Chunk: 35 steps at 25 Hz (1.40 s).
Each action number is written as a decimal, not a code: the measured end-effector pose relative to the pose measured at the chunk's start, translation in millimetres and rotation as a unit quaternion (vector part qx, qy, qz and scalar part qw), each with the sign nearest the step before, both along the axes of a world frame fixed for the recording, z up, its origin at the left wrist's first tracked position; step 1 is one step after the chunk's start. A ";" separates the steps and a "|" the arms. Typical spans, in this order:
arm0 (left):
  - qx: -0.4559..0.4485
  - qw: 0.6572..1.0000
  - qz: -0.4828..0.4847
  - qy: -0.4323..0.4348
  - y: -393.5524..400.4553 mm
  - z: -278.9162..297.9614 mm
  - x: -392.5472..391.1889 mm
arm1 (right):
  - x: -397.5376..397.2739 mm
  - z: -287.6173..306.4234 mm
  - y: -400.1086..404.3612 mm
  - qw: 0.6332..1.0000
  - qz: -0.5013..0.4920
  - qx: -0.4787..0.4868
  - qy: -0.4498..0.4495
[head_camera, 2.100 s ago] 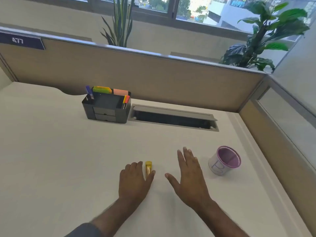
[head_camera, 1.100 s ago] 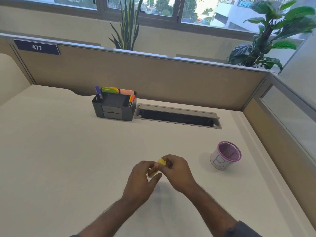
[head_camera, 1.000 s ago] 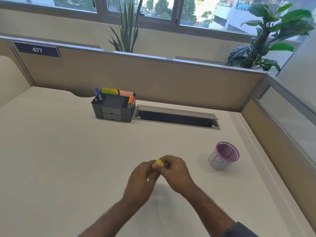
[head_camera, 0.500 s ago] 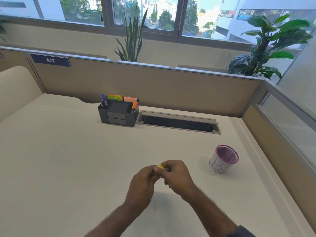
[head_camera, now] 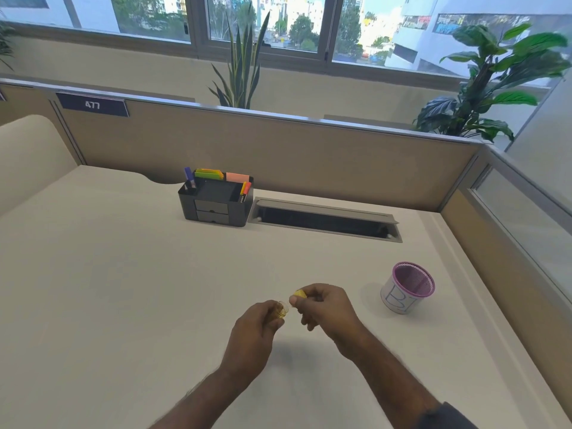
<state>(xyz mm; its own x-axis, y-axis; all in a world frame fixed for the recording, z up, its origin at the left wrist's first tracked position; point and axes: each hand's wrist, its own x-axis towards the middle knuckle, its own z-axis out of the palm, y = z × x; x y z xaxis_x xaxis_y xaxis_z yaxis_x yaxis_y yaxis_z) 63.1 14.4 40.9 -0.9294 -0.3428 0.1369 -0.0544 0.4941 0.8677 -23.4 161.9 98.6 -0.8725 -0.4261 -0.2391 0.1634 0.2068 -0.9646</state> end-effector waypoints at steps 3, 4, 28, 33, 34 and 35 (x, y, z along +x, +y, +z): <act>0.012 1.000 0.009 0.007 -1.9 -4.3 -1.7 | -2.3 -14.3 2.5 0.998 -0.023 -0.040 -0.051; 0.012 1.000 0.012 0.009 -3.1 -5.7 -2.6 | -2.3 -20.6 2.4 0.998 -0.026 -0.035 -0.055; 0.039 0.996 0.083 -0.020 -41.5 -27.7 3.0 | 2.6 -114.7 -54.9 0.905 0.019 0.304 0.295; 0.055 0.995 0.076 -0.016 -46.0 -21.9 1.1 | 3.5 -112.4 -49.7 0.918 0.033 0.290 0.267; 0.057 0.996 0.073 -0.012 -45.4 -19.8 -0.7 | 2.4 -109.6 -46.9 0.922 0.023 0.279 0.267; 0.059 0.996 0.070 -0.008 -43.8 -16.9 -2.9 | 1.5 -106.1 -43.3 0.929 0.014 0.257 0.266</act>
